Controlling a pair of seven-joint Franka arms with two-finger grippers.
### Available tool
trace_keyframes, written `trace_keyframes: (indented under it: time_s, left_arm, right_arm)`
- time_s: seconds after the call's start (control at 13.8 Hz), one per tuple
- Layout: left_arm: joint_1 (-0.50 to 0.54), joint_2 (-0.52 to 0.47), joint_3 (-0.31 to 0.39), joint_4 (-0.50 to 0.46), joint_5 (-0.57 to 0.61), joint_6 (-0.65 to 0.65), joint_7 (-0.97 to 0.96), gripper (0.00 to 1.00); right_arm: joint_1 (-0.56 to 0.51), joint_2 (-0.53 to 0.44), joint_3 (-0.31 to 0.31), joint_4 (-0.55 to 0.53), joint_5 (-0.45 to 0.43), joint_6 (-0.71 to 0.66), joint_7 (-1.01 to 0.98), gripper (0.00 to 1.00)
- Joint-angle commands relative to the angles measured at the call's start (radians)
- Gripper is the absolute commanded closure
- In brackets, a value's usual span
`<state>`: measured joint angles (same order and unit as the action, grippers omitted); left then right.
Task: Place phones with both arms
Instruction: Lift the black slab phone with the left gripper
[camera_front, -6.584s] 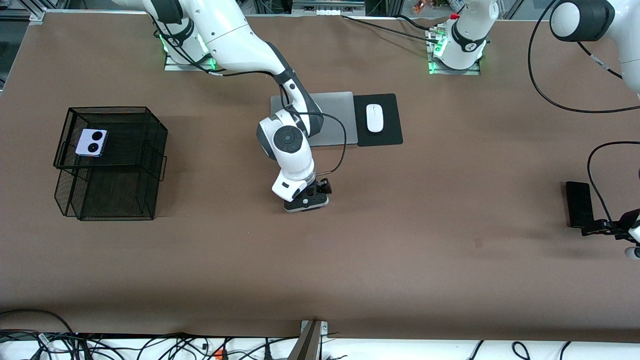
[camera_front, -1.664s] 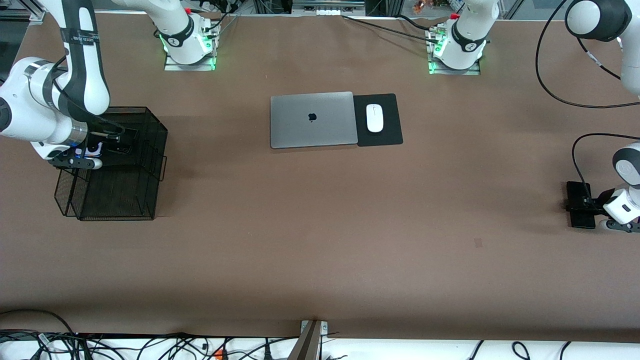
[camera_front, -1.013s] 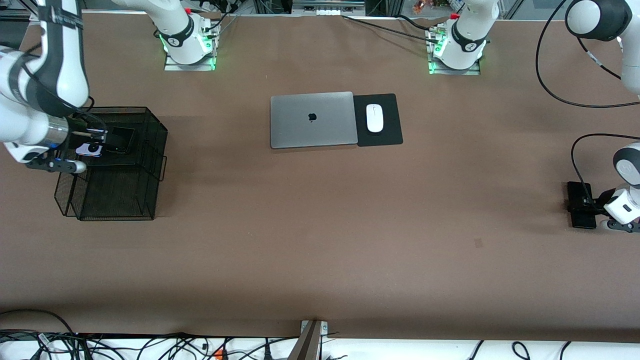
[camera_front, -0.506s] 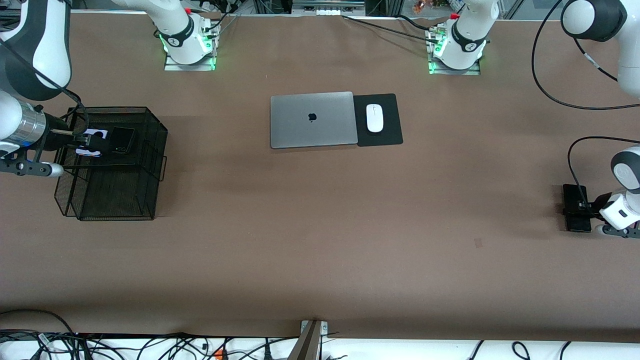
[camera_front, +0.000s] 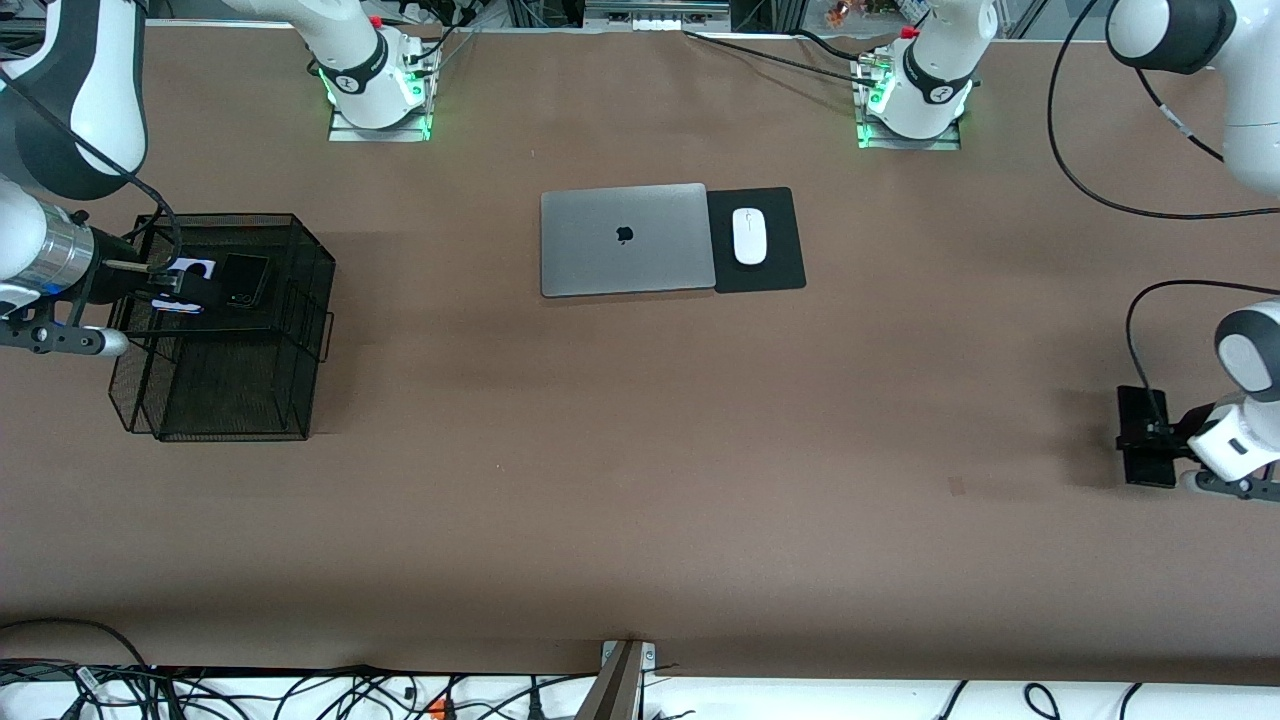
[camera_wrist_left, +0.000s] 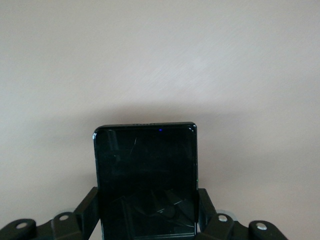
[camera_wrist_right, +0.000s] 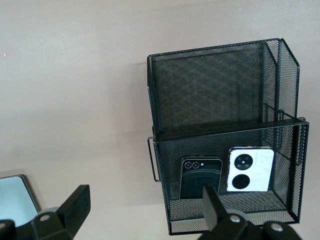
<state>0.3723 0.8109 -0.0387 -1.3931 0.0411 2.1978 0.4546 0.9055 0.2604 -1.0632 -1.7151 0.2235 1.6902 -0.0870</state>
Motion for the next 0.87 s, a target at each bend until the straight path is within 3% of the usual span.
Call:
trace_keyframes:
  time_s: [0.0,0.8]
  left_arm:
    - [-0.090,-0.015,0.011,0.035,0.016,-0.026,-0.108,0.50]
    - [-0.413,-0.010,0.022,0.006,0.020,-0.027,-0.578,0.51]
  right_arm:
    - [-0.002,0.010,-0.004,0.019,0.019,-0.020,0.006,0.01]
    - [-0.007,0.010,-0.004,0.019,0.020,-0.017,0.001,0.00]
